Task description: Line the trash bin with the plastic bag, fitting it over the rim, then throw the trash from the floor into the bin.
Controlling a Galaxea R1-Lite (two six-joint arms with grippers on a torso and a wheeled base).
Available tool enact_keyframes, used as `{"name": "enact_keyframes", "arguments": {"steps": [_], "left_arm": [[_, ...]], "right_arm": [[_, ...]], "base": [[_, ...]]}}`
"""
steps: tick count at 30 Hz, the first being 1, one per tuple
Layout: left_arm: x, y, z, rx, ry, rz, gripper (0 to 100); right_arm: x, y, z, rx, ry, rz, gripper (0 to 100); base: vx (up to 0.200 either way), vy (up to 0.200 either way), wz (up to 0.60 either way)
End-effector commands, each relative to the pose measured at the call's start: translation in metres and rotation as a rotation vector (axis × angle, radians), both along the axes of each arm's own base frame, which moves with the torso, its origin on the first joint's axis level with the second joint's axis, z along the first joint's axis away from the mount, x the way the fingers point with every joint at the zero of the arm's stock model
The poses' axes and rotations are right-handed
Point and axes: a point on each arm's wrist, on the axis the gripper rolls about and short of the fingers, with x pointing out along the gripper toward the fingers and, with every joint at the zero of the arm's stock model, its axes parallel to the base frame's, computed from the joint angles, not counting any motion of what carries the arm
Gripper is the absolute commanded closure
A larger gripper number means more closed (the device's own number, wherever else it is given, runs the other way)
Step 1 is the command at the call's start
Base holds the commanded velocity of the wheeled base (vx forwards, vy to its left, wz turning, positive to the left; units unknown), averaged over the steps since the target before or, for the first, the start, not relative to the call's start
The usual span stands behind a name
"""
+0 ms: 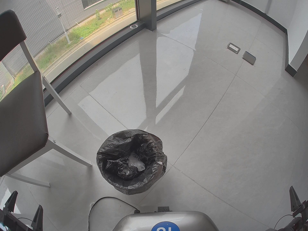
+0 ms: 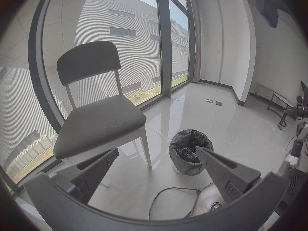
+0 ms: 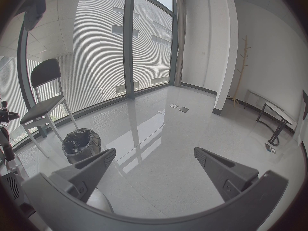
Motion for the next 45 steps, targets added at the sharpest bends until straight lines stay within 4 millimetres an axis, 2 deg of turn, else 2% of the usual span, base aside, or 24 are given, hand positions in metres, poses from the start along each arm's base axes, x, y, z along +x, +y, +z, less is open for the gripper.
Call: {"name": "enact_keyframes", "arguments": {"steps": [1, 6, 13, 31, 36, 45], "left_arm": [[-0.0007, -0.0005, -0.001, -0.013, -0.011, -0.026, 0], [-0.0008, -0.0012, -0.0006, -0.06, -0.011, -0.053, 0], [0.0027, 0.001, -0.0079, -0.057, -0.013, 0.049, 0], [0.0031, 0.0005, -0.0078, -0.054, -0.021, 0.023, 0], [0.003, 0.0005, -0.0074, -0.054, -0.023, 0.023, 0], [0.0031, 0.0005, -0.0078, -0.054, -0.021, 0.023, 0]], "right_arm": [[0.0016, 0.0004, -0.0046, -0.004, 0.022, 0.012, 0], [0.0016, 0.0005, -0.0046, -0.005, 0.022, 0.02, 0], [0.0016, 0.0005, -0.0046, -0.039, 0.024, 0.019, 0], [0.0015, 0.0007, -0.0053, -0.065, 0.033, 0.032, 0], [0.0014, 0.0025, -0.005, -0.067, 0.028, 0.108, 0], [0.0015, 0.0027, -0.0046, -0.07, 0.021, 0.122, 0]], "base": [[0.0, 0.0, 0.0], [0.0, 0.0, 0.0], [0.0, 0.0, 0.0], [0.0, 0.0, 0.0], [0.0, 0.0, 0.0], [0.0, 0.0, 0.0]]}}
